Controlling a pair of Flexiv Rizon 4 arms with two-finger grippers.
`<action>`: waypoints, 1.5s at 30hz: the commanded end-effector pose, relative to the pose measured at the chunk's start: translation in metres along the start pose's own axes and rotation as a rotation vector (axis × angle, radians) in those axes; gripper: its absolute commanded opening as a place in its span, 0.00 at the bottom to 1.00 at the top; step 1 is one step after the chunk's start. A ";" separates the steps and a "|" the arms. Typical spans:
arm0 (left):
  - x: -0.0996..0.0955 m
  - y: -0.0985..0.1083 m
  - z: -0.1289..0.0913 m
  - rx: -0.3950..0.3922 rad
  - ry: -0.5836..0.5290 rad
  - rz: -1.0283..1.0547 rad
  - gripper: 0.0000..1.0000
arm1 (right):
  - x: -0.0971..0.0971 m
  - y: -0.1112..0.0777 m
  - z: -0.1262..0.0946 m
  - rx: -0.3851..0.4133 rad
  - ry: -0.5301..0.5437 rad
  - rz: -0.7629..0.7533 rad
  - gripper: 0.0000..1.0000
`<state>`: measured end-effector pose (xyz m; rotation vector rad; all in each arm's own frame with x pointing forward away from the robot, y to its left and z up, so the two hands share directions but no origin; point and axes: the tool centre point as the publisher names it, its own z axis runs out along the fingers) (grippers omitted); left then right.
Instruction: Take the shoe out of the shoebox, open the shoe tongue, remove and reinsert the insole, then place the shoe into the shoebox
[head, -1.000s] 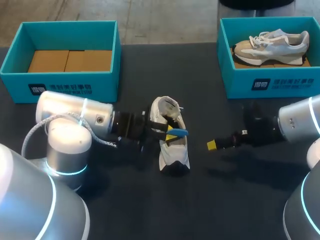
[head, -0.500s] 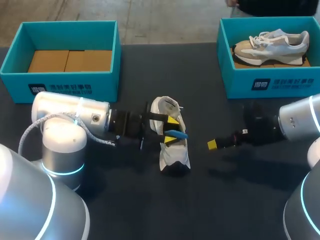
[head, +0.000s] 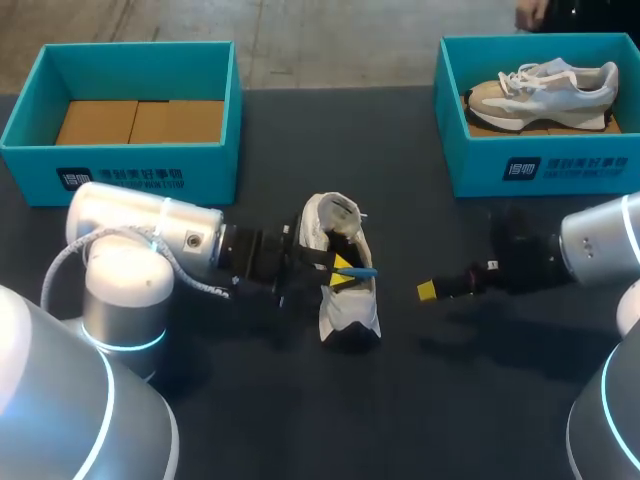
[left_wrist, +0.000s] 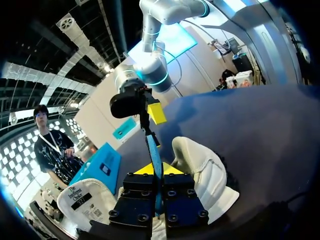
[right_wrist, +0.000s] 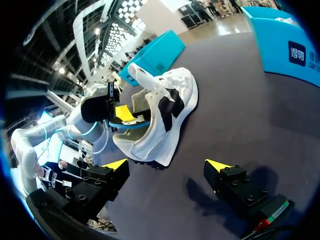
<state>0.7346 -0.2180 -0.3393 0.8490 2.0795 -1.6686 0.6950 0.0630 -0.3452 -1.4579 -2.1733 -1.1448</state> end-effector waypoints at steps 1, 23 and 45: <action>-0.003 0.011 0.006 -0.001 0.017 0.000 0.00 | 0.002 -0.002 -0.002 -0.004 -0.003 0.000 1.00; -0.009 -0.008 -0.008 0.014 -0.010 0.021 0.48 | 0.004 -0.001 0.000 0.001 -0.001 -0.003 1.00; 0.000 0.002 -0.002 0.028 0.034 -0.020 0.00 | 0.002 -0.005 0.002 -0.008 0.000 0.012 1.00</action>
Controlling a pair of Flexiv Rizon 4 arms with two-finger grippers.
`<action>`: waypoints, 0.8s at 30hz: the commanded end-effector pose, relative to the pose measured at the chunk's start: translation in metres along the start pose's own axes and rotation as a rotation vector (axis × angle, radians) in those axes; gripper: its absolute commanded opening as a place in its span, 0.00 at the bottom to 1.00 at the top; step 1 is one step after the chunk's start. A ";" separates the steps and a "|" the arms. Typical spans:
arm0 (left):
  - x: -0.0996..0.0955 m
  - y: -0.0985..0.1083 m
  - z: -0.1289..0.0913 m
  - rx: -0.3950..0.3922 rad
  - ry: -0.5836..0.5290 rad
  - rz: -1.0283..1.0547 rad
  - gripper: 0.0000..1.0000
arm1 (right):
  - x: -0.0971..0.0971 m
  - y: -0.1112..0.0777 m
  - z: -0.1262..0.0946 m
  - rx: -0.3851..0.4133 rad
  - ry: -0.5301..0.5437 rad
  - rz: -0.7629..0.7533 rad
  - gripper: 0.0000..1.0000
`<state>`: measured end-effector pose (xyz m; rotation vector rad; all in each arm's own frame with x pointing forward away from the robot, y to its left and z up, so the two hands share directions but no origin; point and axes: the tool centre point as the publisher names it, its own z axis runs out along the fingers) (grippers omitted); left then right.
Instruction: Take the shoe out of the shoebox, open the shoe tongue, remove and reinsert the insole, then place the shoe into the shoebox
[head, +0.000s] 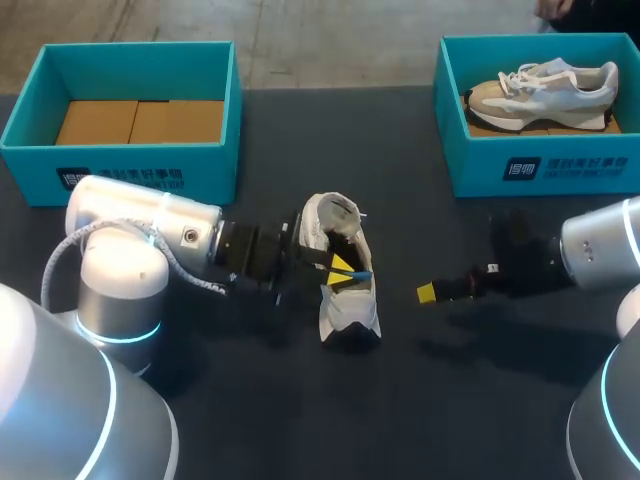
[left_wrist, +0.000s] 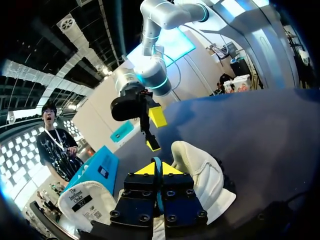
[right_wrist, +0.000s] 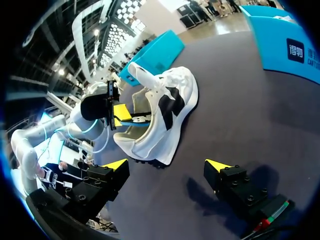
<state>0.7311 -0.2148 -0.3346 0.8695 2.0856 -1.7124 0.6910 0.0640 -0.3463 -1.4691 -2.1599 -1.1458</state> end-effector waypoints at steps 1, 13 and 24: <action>-0.001 0.008 0.001 -0.006 0.011 -0.007 0.00 | 0.000 -0.001 0.001 -0.005 -0.002 -0.001 1.00; -0.002 0.007 0.000 -0.008 0.009 -0.027 0.39 | 0.001 -0.001 0.002 0.002 0.000 -0.002 1.00; -0.012 -0.005 -0.007 0.010 0.011 -0.011 0.93 | 0.001 0.003 0.002 0.006 -0.002 -0.007 1.00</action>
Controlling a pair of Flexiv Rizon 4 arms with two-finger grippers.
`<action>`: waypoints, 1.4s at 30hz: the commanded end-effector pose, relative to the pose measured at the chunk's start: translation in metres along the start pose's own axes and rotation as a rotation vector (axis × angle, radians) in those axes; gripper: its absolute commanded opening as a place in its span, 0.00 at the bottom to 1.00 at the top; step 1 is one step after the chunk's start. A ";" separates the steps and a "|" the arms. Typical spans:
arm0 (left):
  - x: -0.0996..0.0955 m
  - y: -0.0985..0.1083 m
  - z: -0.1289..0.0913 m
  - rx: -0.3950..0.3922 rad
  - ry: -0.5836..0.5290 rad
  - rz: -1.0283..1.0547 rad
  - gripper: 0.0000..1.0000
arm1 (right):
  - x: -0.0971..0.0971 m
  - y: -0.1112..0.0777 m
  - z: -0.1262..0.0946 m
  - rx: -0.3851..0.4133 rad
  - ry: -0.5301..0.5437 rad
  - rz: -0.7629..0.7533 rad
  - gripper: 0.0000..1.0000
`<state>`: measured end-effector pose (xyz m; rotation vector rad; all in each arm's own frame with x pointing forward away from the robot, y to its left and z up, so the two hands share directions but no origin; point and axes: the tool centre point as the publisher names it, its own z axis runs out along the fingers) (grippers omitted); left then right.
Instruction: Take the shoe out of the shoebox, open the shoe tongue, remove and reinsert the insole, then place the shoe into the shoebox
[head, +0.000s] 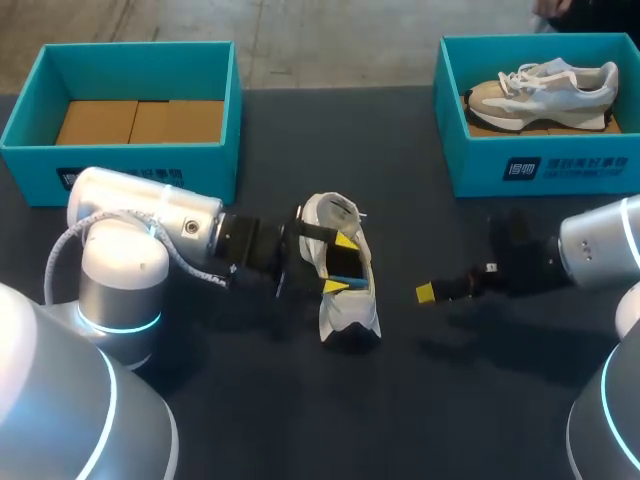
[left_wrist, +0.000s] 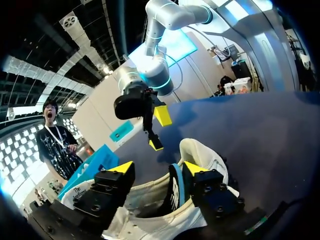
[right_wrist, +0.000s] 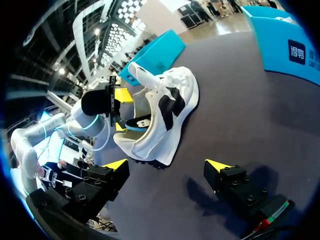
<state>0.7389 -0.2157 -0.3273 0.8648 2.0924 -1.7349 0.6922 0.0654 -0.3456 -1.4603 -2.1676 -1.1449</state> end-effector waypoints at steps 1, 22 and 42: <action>-0.002 -0.006 -0.007 0.007 0.005 0.001 0.93 | 0.001 0.002 0.001 0.004 -0.002 0.000 1.00; -0.013 -0.013 -0.030 -0.042 0.220 0.046 0.00 | 0.005 0.006 -0.021 0.021 -0.033 -0.016 1.00; -0.003 -0.014 -0.024 -0.110 0.597 0.146 0.00 | 0.022 0.006 -0.082 0.031 -0.076 -0.041 1.00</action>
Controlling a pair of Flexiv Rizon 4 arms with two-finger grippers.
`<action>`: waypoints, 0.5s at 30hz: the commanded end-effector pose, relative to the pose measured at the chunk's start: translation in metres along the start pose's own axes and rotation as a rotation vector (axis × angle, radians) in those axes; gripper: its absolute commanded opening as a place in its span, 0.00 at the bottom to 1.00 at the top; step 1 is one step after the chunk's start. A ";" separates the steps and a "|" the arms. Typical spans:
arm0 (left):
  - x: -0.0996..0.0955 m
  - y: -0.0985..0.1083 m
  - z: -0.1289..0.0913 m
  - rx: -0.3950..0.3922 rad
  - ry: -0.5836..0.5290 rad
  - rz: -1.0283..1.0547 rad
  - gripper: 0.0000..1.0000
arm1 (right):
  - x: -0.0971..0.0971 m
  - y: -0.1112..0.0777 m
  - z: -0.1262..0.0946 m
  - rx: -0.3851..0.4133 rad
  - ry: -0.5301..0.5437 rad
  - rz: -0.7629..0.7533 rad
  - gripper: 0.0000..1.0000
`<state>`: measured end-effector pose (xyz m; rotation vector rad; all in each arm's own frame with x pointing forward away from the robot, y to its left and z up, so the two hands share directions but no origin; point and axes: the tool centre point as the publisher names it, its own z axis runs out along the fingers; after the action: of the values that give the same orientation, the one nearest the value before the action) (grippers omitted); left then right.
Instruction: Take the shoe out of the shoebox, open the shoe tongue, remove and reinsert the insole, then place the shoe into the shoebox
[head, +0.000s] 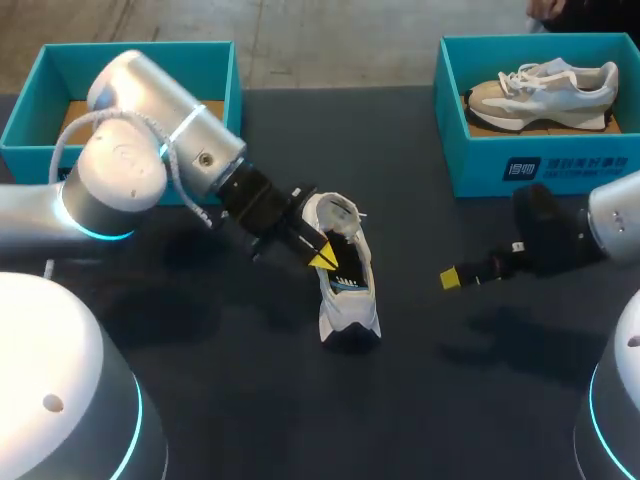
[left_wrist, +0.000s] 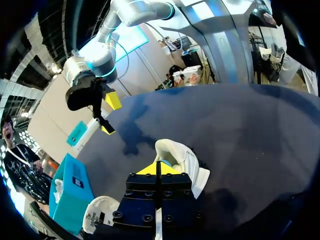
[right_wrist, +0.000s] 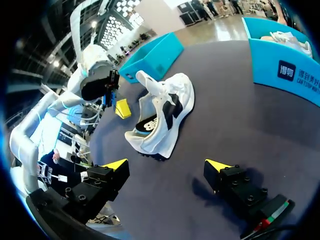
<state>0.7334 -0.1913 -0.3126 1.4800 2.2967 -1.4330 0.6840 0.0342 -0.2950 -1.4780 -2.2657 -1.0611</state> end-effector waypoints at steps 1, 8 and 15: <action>-0.006 -0.001 -0.001 0.000 0.132 0.005 0.00 | 0.005 -0.005 -0.028 -0.014 0.004 -0.006 1.00; -0.006 0.001 0.005 -0.022 0.231 0.041 0.00 | 0.010 -0.004 -0.049 -0.002 -0.003 -0.013 1.00; -0.010 0.002 0.008 -0.058 0.335 0.097 0.00 | 0.011 -0.004 -0.064 0.003 -0.022 -0.011 1.00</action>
<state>0.7342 -0.1988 -0.3158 1.7855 2.3179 -1.2386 0.6732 0.0071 -0.2581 -1.4791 -2.2898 -1.0484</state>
